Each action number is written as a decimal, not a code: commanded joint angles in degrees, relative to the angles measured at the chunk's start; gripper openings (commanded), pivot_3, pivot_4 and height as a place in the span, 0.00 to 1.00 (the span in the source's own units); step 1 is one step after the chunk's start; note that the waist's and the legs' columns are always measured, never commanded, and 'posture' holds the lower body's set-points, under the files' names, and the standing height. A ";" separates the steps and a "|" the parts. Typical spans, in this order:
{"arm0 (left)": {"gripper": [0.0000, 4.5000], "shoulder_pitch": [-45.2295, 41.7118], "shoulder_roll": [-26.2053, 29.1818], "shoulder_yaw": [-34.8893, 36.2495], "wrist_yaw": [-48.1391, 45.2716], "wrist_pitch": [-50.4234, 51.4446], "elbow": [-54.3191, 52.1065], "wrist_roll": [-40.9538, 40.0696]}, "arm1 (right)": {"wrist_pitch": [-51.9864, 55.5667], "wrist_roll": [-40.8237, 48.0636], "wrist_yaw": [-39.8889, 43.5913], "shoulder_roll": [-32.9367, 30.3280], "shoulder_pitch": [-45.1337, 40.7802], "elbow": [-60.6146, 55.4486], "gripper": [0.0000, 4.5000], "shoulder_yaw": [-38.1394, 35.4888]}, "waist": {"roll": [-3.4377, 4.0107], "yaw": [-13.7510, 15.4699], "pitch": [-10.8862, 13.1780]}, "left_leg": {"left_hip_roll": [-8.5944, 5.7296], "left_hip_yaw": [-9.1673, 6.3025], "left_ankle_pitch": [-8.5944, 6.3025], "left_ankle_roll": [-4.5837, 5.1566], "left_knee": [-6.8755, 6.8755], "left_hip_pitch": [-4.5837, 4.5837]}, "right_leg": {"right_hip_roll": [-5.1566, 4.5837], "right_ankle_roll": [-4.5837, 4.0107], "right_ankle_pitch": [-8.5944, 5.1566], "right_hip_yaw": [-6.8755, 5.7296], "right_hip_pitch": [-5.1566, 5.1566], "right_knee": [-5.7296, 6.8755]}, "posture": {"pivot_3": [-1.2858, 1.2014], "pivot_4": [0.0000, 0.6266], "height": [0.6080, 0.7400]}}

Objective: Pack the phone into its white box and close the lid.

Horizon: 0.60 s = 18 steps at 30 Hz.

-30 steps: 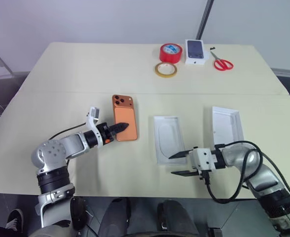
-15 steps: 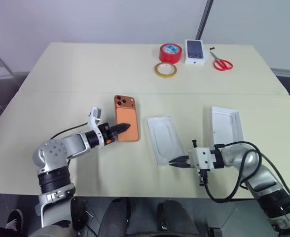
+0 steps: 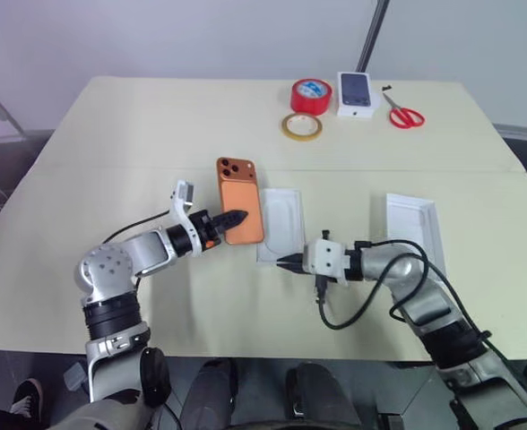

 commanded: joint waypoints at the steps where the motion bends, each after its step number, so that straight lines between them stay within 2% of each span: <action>1: 0.00 -2.30 -0.40 -2.00 -0.95 -1.63 0.25 -0.65 | 1.18 2.57 1.31 -0.26 0.16 -2.40 0.15 -0.76 | 0.00 -0.01 0.00 | 0.00 0.00 -0.02 0.03 0.01 0.00 | 0.00 0.00 0.00 0.00 0.01 0.00 | 0.52 0.24 1.00; 3: 0.00 -2.25 -0.35 -3.63 -1.65 -2.58 0.64 -0.19 | 2.58 4.91 1.01 0.10 0.95 -4.05 0.32 -2.30 | 0.00 -0.01 0.00 | 0.00 -0.01 -0.10 0.17 0.02 0.00 | 0.00 0.00 0.00 -0.01 0.01 0.01 | 0.52 0.24 1.00; 4: 0.00 -2.07 -0.30 -5.50 -2.68 -4.21 1.24 1.07 | 4.23 7.99 1.63 0.06 1.81 -6.21 0.45 -3.78 | 0.00 -0.06 0.00 | 0.00 -0.01 -0.11 0.19 0.01 0.00 | 0.00 0.00 0.00 -0.01 0.01 0.01 | 0.52 0.24 1.00; 5: 0.00 -1.94 -0.24 -6.84 -3.42 -5.38 1.71 1.97 | 5.51 10.23 2.14 -0.06 2.41 -7.80 0.54 -4.75 | 0.00 -0.11 0.00 | 0.00 -0.01 -0.11 0.19 0.00 0.00 | 0.00 0.00 0.00 -0.01 0.01 0.01 | 0.52 0.24 1.00; 7: 0.00 -2.55 -1.32 -8.95 -3.91 -7.47 3.40 3.37 | 12.78 20.00 3.99 -1.34 4.67 -13.26 0.54 -9.39 | 0.00 -0.01 0.00 | 0.00 0.00 -0.11 0.19 -0.02 0.00 | 0.00 0.00 0.00 0.00 0.00 0.01 | 0.52 0.24 1.00; 8: 0.00 -2.93 -1.86 -9.49 -3.99 -7.99 3.93 3.53 | 13.96 21.92 4.16 -2.13 5.47 -14.58 0.54 -11.20 | -0.01 -0.03 0.02 | 0.00 -0.01 -0.11 0.19 -0.02 0.00 | 0.00 0.00 0.00 -0.01 0.01 0.01 | 0.52 0.24 1.00; 14: 0.00 -3.61 -3.49 -11.66 -4.26 -6.28 6.22 3.01 | 13.14 21.01 2.47 -6.69 6.62 -11.71 0.54 -16.83 | -0.01 -0.11 0.02 | 0.00 -0.01 -0.13 0.24 -0.01 0.00 | 0.00 0.00 0.00 0.00 0.01 0.00 | 0.52 0.24 1.00; 16: 0.22 -3.58 -3.79 -12.35 -4.17 -6.16 6.30 3.34 | 11.98 20.02 1.51 -6.92 6.03 -10.18 0.56 -17.11 | -0.01 -0.27 0.02 | 0.00 -0.01 -0.13 0.24 -0.04 0.00 | 0.02 -0.01 0.00 0.02 -0.01 0.00 | 0.52 0.24 1.00; 17: 0.25 -3.63 -3.83 -12.69 -4.06 -6.09 5.99 3.50 | 11.68 19.75 1.06 -6.66 5.77 -9.93 0.56 -16.97 | -0.01 -0.29 0.02 | 0.02 0.00 -0.13 0.25 -0.04 0.00 | 0.04 -0.01 0.00 0.02 -0.02 0.00 | 0.52 0.24 1.00; 18: 0.38 -3.76 -3.68 -12.88 -3.89 -5.90 5.59 3.55 | 11.66 19.70 0.63 -6.29 5.64 -9.98 0.56 -16.79 | -0.01 -0.27 0.03 | 0.02 0.00 -0.13 0.25 -0.05 0.00 | 0.04 -0.01 0.00 0.03 -0.03 0.01 | 0.52 0.24 1.00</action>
